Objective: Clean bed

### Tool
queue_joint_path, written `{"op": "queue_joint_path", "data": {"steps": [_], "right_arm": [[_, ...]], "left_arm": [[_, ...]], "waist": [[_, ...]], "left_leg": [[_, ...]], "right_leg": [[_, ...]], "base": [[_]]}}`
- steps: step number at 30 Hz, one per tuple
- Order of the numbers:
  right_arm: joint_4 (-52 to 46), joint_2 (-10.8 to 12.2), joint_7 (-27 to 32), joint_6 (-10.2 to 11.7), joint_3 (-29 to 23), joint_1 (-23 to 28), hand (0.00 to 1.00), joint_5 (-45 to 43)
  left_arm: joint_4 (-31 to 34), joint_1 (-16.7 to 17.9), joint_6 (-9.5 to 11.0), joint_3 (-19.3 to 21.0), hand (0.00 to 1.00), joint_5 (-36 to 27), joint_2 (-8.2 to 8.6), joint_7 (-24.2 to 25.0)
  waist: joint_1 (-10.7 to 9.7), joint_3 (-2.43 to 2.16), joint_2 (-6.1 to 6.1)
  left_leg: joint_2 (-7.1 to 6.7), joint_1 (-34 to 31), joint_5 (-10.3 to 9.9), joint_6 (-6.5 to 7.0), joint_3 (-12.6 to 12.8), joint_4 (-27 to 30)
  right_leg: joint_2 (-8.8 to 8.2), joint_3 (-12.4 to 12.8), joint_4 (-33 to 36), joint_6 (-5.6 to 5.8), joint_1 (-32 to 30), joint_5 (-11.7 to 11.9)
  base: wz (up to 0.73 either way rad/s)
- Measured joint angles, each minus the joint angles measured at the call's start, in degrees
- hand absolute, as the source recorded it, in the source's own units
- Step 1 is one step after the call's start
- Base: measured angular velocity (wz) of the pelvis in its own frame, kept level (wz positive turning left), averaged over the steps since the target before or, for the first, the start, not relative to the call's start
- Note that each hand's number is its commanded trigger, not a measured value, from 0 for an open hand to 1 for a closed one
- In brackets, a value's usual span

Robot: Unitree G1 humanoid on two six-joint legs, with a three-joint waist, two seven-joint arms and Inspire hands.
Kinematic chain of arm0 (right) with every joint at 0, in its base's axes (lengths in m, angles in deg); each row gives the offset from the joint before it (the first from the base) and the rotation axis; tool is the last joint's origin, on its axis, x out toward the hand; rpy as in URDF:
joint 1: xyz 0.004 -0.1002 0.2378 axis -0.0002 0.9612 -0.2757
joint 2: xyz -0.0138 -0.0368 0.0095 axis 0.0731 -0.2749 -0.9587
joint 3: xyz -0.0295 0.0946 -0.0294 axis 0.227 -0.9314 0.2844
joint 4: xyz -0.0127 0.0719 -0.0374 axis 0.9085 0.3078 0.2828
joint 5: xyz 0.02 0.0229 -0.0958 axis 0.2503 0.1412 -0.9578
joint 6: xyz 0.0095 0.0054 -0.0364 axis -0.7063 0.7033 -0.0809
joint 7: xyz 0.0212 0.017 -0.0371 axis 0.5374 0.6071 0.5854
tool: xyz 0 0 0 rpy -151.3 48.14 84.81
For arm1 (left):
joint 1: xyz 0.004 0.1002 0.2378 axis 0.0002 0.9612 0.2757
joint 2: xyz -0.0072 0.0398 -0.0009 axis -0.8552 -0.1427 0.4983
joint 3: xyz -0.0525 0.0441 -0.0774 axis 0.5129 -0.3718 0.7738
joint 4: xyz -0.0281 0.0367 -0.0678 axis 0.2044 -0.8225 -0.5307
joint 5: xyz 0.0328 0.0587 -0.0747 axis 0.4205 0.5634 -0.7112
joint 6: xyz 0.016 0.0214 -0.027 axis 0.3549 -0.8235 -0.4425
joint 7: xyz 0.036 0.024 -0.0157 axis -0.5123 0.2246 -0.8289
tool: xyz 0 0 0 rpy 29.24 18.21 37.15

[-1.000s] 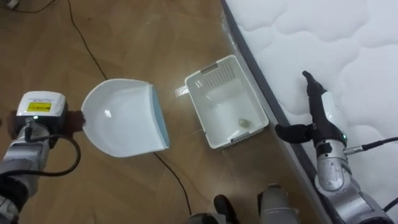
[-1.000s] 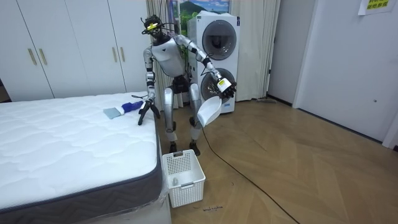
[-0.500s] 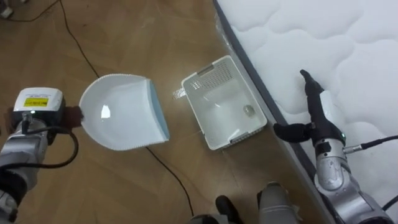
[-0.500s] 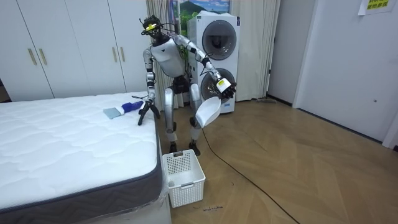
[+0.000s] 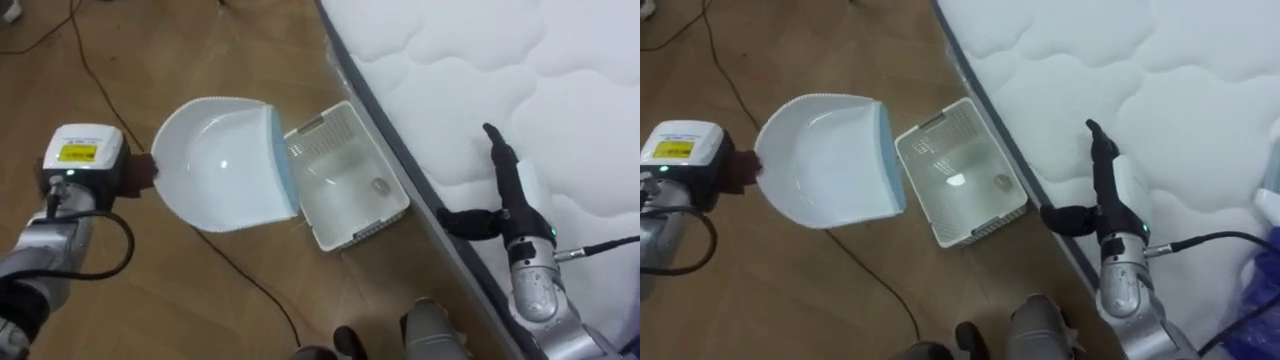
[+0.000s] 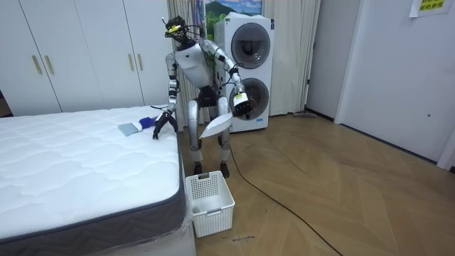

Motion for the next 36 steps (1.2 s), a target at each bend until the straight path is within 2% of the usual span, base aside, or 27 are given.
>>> {"op": "queue_joint_path", "data": {"steps": [2,5,8,10,13,14,15,16,17,18,19,20,21,22,23,25,26,27,29,31,33,36], "right_arm": [[2.4,1.0,0.1,0.2,0.0,-0.1,0.00,0.4],[3.4,1.7,0.4,0.3,-1.2,0.9,0.00,1.1],[4.0,2.2,0.9,-0.8,-4.6,2.8,0.00,1.7],[3.9,2.1,1.1,-0.8,-6.0,3.9,0.00,2.4],[3.9,2.2,1.7,-1.1,-7.1,5.7,0.00,3.6],[3.8,2.3,2.0,-1.8,-7.3,6.3,0.00,4.5],[3.8,2.4,2.0,-2.2,-7.5,6.5,0.00,4.6],[3.8,2.8,1.9,-3.0,-7.5,6.9,0.00,4.6],[3.8,3.2,1.8,-3.3,-7.4,7.1,0.00,4.5],[3.8,3.4,1.6,-3.3,-7.4,7.1,0.00,4.5],[3.7,4.0,1.0,-3.3,-7.3,7.2,0.00,4.8],[3.4,4.3,0.4,-3.4,-6.9,8.0,0.00,5.1],[2.9,4.5,-0.2,-3.4,-6.7,8.4,0.00,5.1],[1.7,4.9,-0.7,-3.5,-6.8,9.6,0.00,5.1],[1.3,5.5,-0.9,-3.6,-6.8,9.9,0.00,5.0],[1.1,5.8,-1.3,-3.5,-6.9,10.2,0.00,5.0],[1.1,5.8,-1.3,-3.5,-7.2,10.2,0.00,5.0],[1.0,5.8,-1.3,-3.5,-7.2,10.3,0.00,5.0],[-0.3,6.1,-1.9,-3.4,-7.2,10.5,0.00,5.1],[-0.8,6.5,-2.6,-3.0,-6.9,10.5,0.00,5.1],[-0.9,6.5,-4.1,-2.6,-6.8,10.6,0.00,5.2],[-3.0,6.8,-5.3,-2.6,-6.9,11.6,0.00,5.2]], "left_arm": [[2.4,3.2,1.3,0.4,1.00,-0.2,0.34,-1.1],[5.3,6.2,2.9,1.2,1.00,-0.2,1.02,-2.0],[7.4,6.4,4.4,3.1,1.00,-0.3,2.09,-2.3],[9.1,6.7,5.3,4.5,1.00,-1.8,2.53,-2.6],[12.6,9.2,5.7,7.5,1.00,-3.3,4.32,-3.7],[14.1,10.3,6.1,8.6,1.00,-3.5,5.43,-3.8],[14.5,10.7,6.3,9.0,1.00,-3.5,6.10,-3.8],[15.0,11.8,6.4,9.3,1.00,-3.5,7.34,-3.8],[15.3,13.1,6.3,9.6,1.00,-4.1,8.64,-3.8],[15.6,13.9,6.2,9.8,1.00,-4.5,9.24,-3.8],[16.3,15.6,6.2,10.5,1.00,-4.6,10.61,-3.8],[16.7,16.8,6.1,10.6,1.00,-4.5,11.67,-3.7],[16.9,17.4,6.1,10.6,1.00,-4.5,12.05,-3.7],[17.4,18.3,6.1,10.7,1.00,-4.5,12.52,-3.7],[17.7,18.7,6.1,11.0,1.00,-4.5,12.56,-3.7],[17.8,18.9,6.0,11.8,1.00,-4.6,12.97,-3.7],[17.9,18.9,6.1,12.5,1.00,-4.7,13.43,-3.7],[18.2,18.9,6.1,12.8,1.00,-4.7,13.59,-3.7],[19.4,18.9,6.6,14.6,1.00,-4.7,14.12,-3.7],[20.3,19.0,6.6,14.7,1.00,-4.9,14.27,-3.7],[21.4,20.2,6.7,14.7,1.00,-5.3,15.16,-3.6],[21.4,21.9,6.7,14.7,1.00,-7.8,16.49,-3.5]], "waist": [[-0.2,-0.39,-0.66],[-0.1,-0.85,-1.16],[0.2,-1.03,-1.35],[0.2,-1.26,-1.66],[0.7,-1.89,-2.55],[1.4,-2.20,-2.99],[1.6,-2.24,-3.23],[2.4,-2.57,-4.20],[3.2,-2.79,-4.99],[3.6,-2.82,-5.25],[4.3,-2.90,-5.67],[5.5,-3.06,-6.36],[6.1,-3.07,-6.57],[6.7,-3.28,-6.98],[6.8,-3.19,-7.57],[6.6,-3.28,-7.96],[6.4,-3.28,-7.91],[6.4,-3.28,-7.93],[6.4,-3.28,-7.93],[6.4,-3.29,-7.99],[6.4,-3.28,-7.87],[5.8,-3.30,-7.96]], "left_leg": [[0.05,2.4,0.0,-0.02,0.0,-0.7],[0.27,4.7,0.0,-0.02,0.0,-1.7],[0.22,6.2,-0.1,0.05,-0.1,-2.4],[0.05,7.4,-0.3,0.45,-0.1,-2.8],[0.10,10.6,-1.4,0.85,0.1,-4.5],[0.42,12.1,-2.5,0.76,0.1,-5.4],[0.57,12.8,-2.9,0.78,0.3,-5.7],[1.13,14.5,-3.2,0.92,2.7,-6.5],[2.17,16.6,-3.4,0.97,5.8,-7.8],[2.68,17.7,-3.5,0.93,7.4,-8.3],[4.27,19.8,-3.8,0.92,11.1,-9.9],[5.31,21.9,-3.9,0.65,15.3,-11.3],[5.75,22.8,-4.1,0.45,16.9,-11.8],[6.78,24.0,-4.3,0.17,20.3,-12.4],[7.56,25.0,-4.7,-0.16,23.3,-12.5],[8.34,26.3,-5.3,-0.69,27.0,-12.5],[8.64,27.1,-5.7,-0.95,28.4,-12.5],[8.65,27.4,-5.8,-1.00,28.4,-12.5],[8.73,28.3,-6.1,-1.26,28.4,-12.9],[8.93,29.1,-6.2,-1.50,29.2,-13.1],[9.16,30.7,-6.2,-1.88,30.7,-13.8],[9.35,33.0,-6.2,-2.83,31.0,-14.5]], "right_leg": [[1.18,1.8,-2.0,0.29,2.3,0.8],[2.07,3.0,-4.6,0.84,4.8,1.7],[2.12,3.4,-6.5,1.55,6.7,2.5],[2.16,4.2,-7.3,2.05,7.7,2.8],[2.89,6.0,-9.2,2.59,9.5,3.7],[3.22,5.8,-9.9,2.73,10.0,4.5],[3.22,5.3,-10.3,2.85,10.3,5.0],[2.97,3.9,-10.9,2.85,10.6,6.0],[2.01,-0.1,-12.1,2.21,10.8,7.7],[1.39,-2.8,-12.7,1.61,11.0,8.6],[0.50,-7.6,-14.5,0.42,11.8,10.5],[-0.29,-13.0,-16.4,-1.01,12.8,12.4],[-0.63,-15.7,-17.1,-1.76,13.2,13.1],[-1.41,-21.2,-18.5,-3.34,13.9,14.5],[-1.68,-25.1,-19.8,-4.85,14.3,15.5],[-1.36,-28.7,-21.6,-6.40,14.8,16.6],[-0.96,-30.0,-22.6,-7.07,15.2,17.2],[-0.61,-30.0,-23.0,-7.25,15.3,17.4],[1.48,-27.7,-24.8,-7.58,16.0,18.7],[2.09,-27.5,-25.3,-7.71,16.5,18.9],[2.74,-27.3,-26.0,-7.87,17.6,18.8],[4.10,-25.6,-26.4,-7.87,19.2,18.3]], "base": [[-0.56],[-0.34],[-0.12],[-0.24],[-0.51],[-0.77],[-0.96],[-1.20],[-1.34],[-1.54],[-1.69],[-1.75],[-1.67],[-1.50],[-1.37],[-1.16],[-1.00],[-0.83],[-0.67],[-0.40],[-0.30],[-0.19]]}}
